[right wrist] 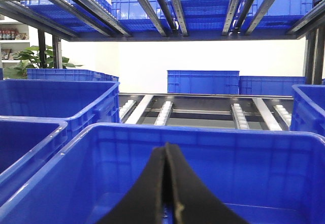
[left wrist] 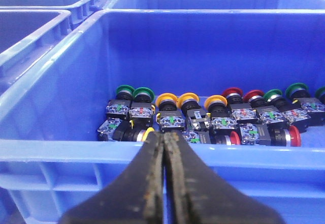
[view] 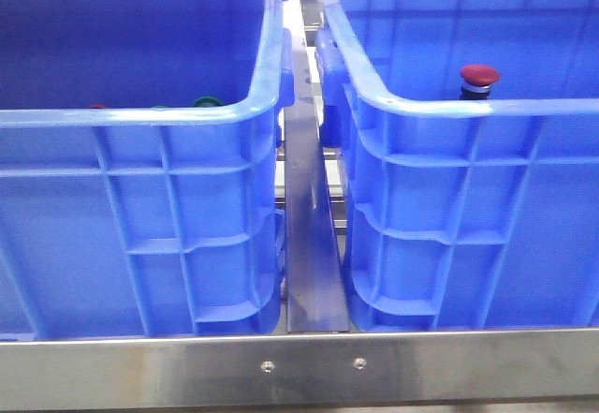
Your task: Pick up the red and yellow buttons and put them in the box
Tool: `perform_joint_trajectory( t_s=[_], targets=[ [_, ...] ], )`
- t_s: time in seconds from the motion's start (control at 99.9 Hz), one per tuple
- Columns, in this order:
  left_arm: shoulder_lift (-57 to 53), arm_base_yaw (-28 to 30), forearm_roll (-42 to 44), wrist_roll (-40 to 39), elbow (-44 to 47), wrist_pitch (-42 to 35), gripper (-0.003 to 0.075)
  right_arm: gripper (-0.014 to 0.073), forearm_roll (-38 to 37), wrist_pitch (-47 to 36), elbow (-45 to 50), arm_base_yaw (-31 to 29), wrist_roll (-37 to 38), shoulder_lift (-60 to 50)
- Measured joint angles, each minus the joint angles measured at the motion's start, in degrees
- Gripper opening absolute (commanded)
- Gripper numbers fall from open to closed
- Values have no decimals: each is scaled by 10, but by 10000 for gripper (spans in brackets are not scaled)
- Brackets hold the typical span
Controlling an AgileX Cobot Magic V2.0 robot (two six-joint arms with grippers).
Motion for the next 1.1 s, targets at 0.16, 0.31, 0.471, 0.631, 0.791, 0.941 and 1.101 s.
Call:
perform_joint_trajectory(
  t_s=[0.16, 0.31, 0.471, 0.631, 0.791, 0.941, 1.101],
  targets=[
    [0, 0, 0, 0, 0, 0, -20, -68, 0, 0, 0, 0, 0, 0],
    [0, 1, 0, 0, 0, 0, -20, -68, 0, 0, 0, 0, 0, 0],
    [0, 1, 0, 0, 0, 0, -20, -68, 0, 0, 0, 0, 0, 0],
    [0, 1, 0, 0, 0, 0, -20, -68, 0, 0, 0, 0, 0, 0],
    [0, 1, 0, 0, 0, 0, -20, -68, 0, 0, 0, 0, 0, 0],
    [0, 1, 0, 0, 0, 0, -20, -68, 0, -6, 0, 0, 0, 0],
    [0, 1, 0, 0, 0, 0, -20, -68, -122, -36, 0, 0, 101, 0]
  ],
)
